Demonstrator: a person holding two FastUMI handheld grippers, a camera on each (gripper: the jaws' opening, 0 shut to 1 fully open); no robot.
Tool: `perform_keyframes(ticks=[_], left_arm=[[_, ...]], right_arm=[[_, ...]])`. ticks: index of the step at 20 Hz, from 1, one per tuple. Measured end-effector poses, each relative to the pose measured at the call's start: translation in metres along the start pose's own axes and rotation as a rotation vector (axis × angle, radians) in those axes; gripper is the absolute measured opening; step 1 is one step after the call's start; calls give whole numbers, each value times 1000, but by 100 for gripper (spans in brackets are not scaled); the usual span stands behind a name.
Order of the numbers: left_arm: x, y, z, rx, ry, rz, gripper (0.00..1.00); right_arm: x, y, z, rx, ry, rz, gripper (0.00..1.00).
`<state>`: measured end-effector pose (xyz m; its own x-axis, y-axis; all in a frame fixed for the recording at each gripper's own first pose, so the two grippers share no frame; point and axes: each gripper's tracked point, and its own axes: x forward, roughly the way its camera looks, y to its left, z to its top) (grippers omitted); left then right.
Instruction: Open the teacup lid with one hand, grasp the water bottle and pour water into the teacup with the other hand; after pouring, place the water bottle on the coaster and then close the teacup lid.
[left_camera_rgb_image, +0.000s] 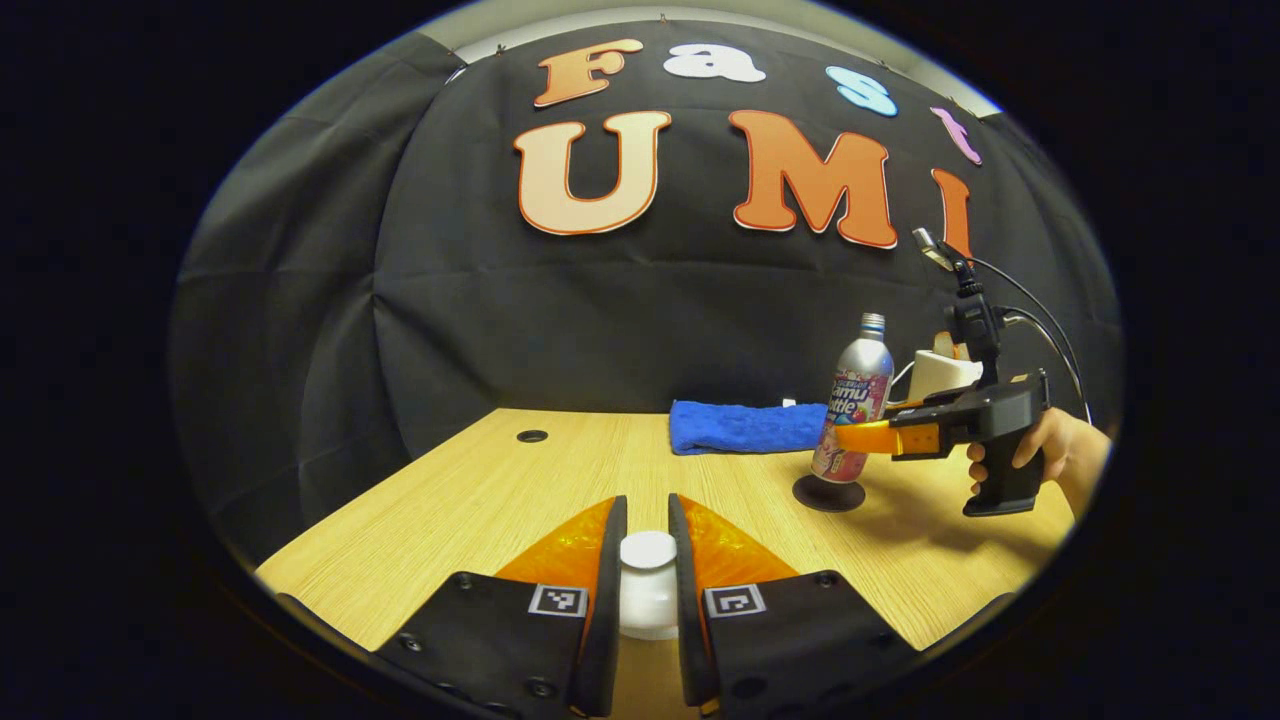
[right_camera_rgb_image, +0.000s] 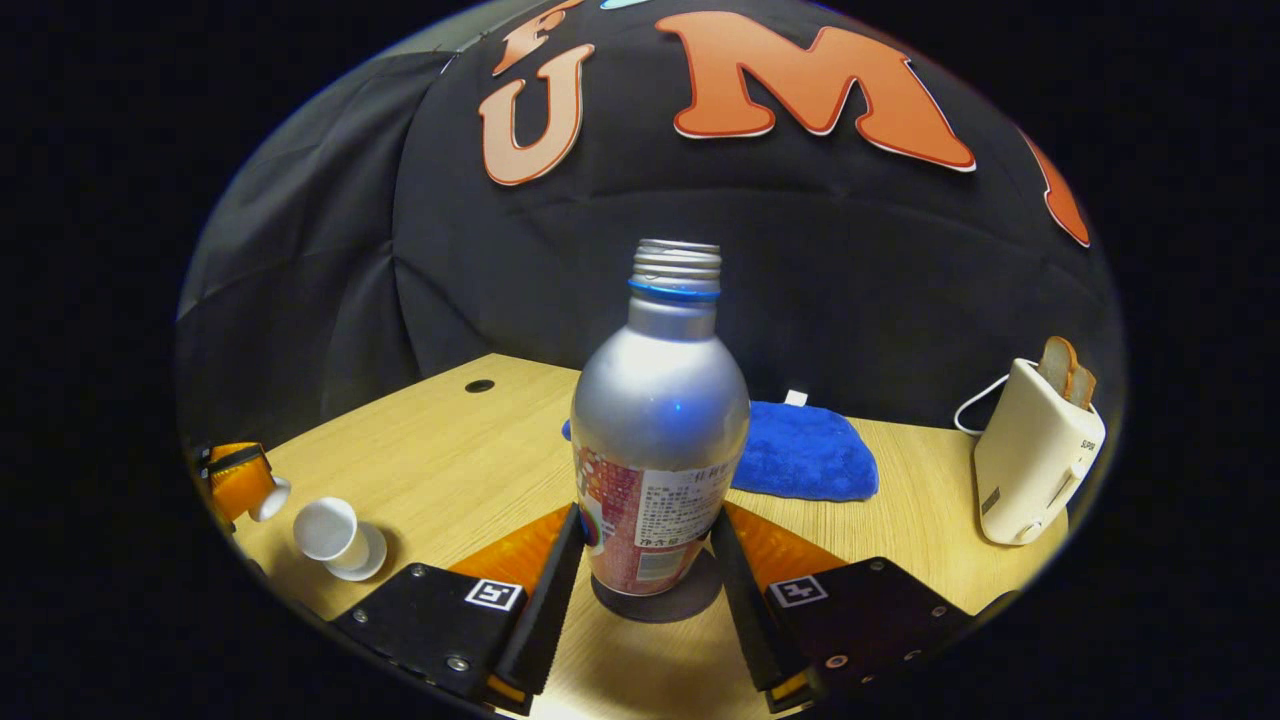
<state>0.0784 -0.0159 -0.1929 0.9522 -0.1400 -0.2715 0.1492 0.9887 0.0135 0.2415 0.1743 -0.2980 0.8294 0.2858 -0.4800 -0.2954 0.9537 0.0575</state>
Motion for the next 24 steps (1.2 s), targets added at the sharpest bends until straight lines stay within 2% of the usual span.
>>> perform_keyframes(ticks=[1,2,4,5,6,8,9,12,13,14,16,19,22,23,24], left_arm=[[4,-3,-2,-1,5,-7,33],[7,-6,-7,-2,15,-15,29],[14,-10,-13,5,27,-19,29],[18,-11,-15,12,29,-17,25],[21,-11,-20,22,32,-12,29],[25,-11,-28,30,38,-3,29],[28,-11,-32,26,47,1,33],[32,-5,-38,18,52,26,25],[32,-4,-37,14,49,28,33],[32,-2,-36,10,38,30,29],[32,-2,-36,29,35,36,29],[31,-6,-40,39,67,28,35],[28,-7,-41,31,65,23,36],[27,-8,-39,33,61,25,48],[26,-8,-34,36,53,28,53]], right_arm=[[6,0,-6,-10,13,-2,75],[9,0,-12,-18,26,-5,75],[14,1,-19,-21,42,-6,75],[15,1,-22,-25,46,-5,71],[16,0,-24,-31,48,-3,75],[16,0,-25,-42,37,-2,75],[15,1,-24,-50,33,-2,75],[16,2,-25,-88,18,-2,75],[17,2,-26,-92,14,-4,75],[16,2,-26,-93,11,-5,75],[17,0,-28,-87,8,-7,77],[20,0,-43,-91,57,-7,80],[18,-1,-56,-121,88,-14,81],[17,-1,-57,-128,91,-16,82],[14,-1,-60,-133,94,-17,82]])
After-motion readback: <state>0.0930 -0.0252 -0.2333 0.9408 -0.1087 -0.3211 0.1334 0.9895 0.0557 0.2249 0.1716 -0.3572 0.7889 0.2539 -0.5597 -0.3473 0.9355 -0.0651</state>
